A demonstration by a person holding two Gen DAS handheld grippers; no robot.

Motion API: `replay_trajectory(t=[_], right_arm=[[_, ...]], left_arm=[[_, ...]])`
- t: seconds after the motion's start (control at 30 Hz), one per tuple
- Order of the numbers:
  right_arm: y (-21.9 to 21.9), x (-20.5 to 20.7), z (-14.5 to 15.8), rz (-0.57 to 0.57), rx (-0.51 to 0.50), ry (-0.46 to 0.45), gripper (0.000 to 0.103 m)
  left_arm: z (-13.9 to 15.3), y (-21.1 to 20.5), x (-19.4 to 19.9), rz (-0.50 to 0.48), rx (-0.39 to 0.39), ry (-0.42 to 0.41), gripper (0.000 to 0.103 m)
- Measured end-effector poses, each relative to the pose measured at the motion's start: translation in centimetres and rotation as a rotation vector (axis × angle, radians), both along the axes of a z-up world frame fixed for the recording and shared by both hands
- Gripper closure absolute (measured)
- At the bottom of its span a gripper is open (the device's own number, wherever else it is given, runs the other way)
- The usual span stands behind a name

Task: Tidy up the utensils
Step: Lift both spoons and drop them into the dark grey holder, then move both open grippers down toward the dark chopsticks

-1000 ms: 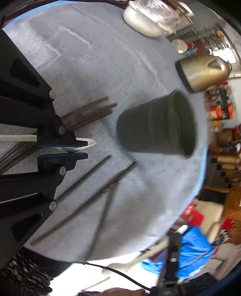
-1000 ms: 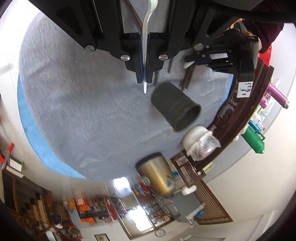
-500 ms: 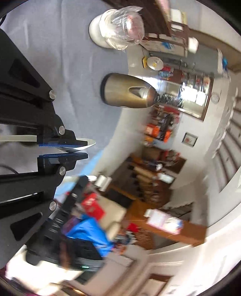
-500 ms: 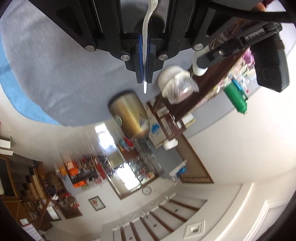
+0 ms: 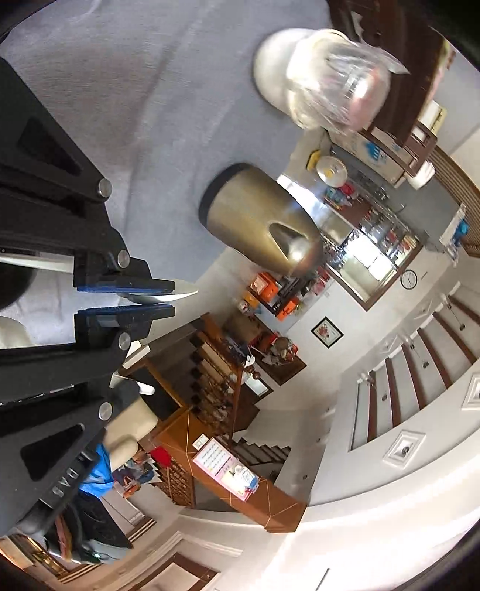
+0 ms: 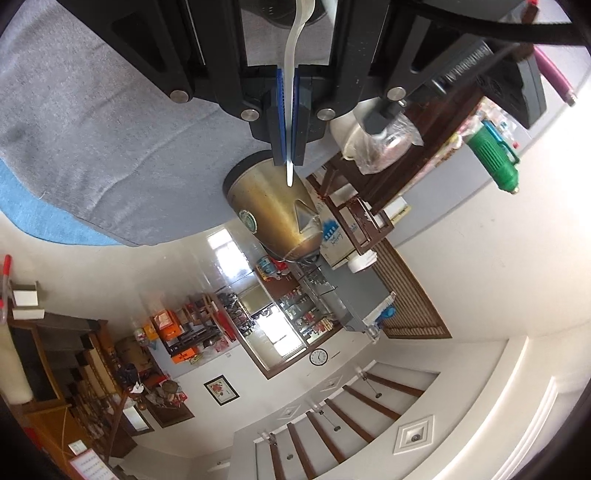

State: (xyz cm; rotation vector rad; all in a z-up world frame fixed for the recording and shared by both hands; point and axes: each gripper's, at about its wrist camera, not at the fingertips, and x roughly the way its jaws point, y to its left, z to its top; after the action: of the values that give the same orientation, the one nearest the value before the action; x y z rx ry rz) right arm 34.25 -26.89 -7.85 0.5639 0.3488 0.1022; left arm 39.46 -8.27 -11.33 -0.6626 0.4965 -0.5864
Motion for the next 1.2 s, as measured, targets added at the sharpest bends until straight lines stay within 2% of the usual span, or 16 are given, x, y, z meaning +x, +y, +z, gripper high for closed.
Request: replay_trajectory(t=[0.13, 0.47, 0.53, 0.63, 0.7, 0.83, 0.9, 1.07, 1.2], right_arm=[[0.3, 0.2, -0.7, -0.004, -0.022, 0.009, 0.1], [1.3, -1.0, -1.4, 0.029, -0.079, 0.021, 0.1], [1.6, -1.2, -1.5, 0.035, -0.089, 0.027, 0.1], [2.1, -1.9, -1.7, 0.057, -0.104, 0.035, 0.099], [2.6, -2.7, -1.7, 0.068, -0.134, 0.037, 0.097], [3.0, -4.5, -1.7, 0.092, -0.168, 0.049, 0.097], [2.7, -5.7, -1.7, 0.113, -0.141, 0.063, 0.096], [1.9, -9.5, -1.5, 0.126, -0.108, 0.089, 0.096], [1.4, -13.4, -1.0, 0.13, -0.107, 0.078, 0.096]], left_arm=[[-0.8, 0.1, -0.9, -0.006, 0.016, -0.004, 0.097], [0.1, 1.9, -4.3, -0.024, 0.081, -0.024, 0.097], [0.3, 2.4, -5.2, -0.019, 0.114, -0.015, 0.095], [0.9, 2.9, -7.2, -0.017, 0.203, -0.014, 0.077], [1.4, 3.1, -8.8, 0.011, 0.325, 0.009, 0.039], [2.1, 3.6, -11.7, 0.071, 0.534, 0.004, 0.032], [2.3, 3.8, -13.1, 0.106, 0.636, 0.032, 0.023], [2.9, 4.7, -16.1, 0.177, 0.785, 0.079, 0.02], [3.0, 5.3, -18.0, 0.214, 0.843, 0.092, 0.017]])
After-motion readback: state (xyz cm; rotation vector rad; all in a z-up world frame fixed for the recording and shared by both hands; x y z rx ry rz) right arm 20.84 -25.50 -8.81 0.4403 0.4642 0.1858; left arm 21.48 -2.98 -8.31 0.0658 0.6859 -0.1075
